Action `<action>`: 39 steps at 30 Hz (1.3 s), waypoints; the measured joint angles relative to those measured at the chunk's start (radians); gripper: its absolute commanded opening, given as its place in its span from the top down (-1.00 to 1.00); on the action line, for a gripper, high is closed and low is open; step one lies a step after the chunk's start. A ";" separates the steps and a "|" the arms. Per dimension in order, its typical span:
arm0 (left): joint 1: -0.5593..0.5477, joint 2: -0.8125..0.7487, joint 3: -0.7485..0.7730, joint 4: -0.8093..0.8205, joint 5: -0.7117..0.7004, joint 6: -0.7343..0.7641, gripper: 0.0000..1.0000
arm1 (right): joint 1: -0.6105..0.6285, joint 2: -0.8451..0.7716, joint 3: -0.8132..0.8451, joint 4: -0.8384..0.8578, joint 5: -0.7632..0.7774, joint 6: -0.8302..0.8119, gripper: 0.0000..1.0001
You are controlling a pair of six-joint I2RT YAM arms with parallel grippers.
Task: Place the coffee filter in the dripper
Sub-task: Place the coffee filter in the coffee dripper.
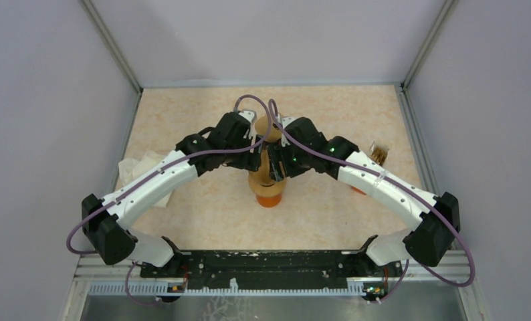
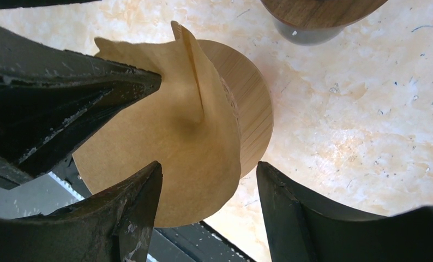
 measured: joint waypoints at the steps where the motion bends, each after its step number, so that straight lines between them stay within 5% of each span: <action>1: 0.000 0.002 0.000 0.000 -0.004 0.000 -0.60 | 0.000 0.000 -0.002 0.000 -0.002 0.000 -0.29; 39: 0.000 0.030 0.000 -0.002 -0.034 0.001 -0.59 | 0.000 -0.039 -0.044 0.019 0.056 0.014 -0.31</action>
